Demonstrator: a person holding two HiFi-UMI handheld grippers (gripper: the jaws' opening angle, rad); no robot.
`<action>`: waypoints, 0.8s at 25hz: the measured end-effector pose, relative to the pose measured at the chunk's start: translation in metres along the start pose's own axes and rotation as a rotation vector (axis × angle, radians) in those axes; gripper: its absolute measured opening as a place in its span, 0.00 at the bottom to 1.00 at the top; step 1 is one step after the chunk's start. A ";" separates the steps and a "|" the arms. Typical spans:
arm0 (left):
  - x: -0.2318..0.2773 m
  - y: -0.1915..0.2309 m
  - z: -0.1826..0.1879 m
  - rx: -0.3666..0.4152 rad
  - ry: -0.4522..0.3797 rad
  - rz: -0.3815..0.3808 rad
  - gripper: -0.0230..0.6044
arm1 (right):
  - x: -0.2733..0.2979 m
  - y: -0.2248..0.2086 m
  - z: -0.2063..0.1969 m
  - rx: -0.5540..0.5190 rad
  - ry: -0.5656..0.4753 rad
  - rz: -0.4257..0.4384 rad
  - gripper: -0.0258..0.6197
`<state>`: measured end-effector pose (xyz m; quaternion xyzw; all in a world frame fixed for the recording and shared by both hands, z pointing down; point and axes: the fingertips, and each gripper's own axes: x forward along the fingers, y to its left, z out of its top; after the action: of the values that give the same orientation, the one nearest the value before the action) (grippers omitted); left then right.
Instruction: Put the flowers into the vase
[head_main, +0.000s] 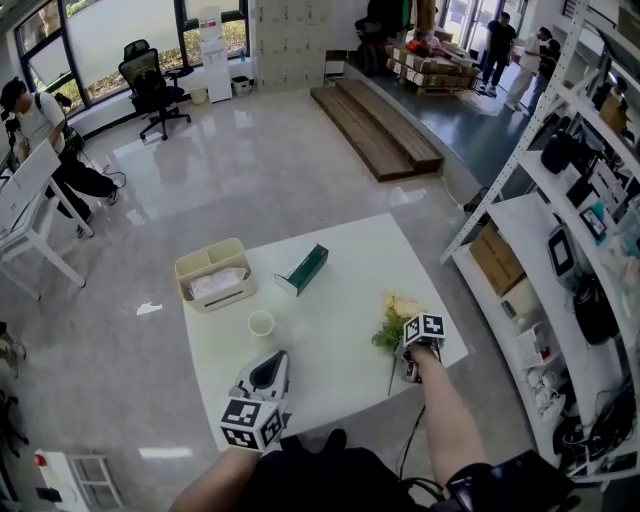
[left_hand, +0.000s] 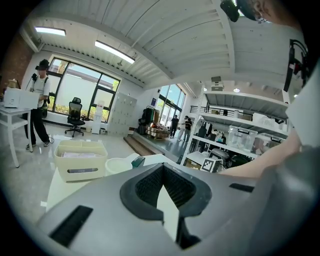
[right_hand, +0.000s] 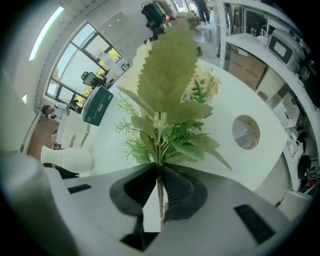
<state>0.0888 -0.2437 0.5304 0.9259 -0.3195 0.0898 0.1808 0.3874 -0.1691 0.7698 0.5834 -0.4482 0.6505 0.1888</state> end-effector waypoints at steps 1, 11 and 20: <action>0.001 -0.001 0.001 0.000 -0.002 -0.002 0.04 | -0.006 0.004 0.006 -0.019 -0.041 0.006 0.11; 0.007 -0.006 0.006 -0.014 -0.021 -0.019 0.04 | -0.105 0.096 0.029 -0.129 -0.530 0.250 0.11; 0.009 -0.012 0.016 0.017 -0.043 -0.013 0.04 | -0.209 0.170 0.001 -0.555 -1.084 0.110 0.11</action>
<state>0.1040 -0.2460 0.5151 0.9311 -0.3164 0.0717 0.1664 0.3093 -0.2019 0.5138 0.7364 -0.6627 0.1288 0.0448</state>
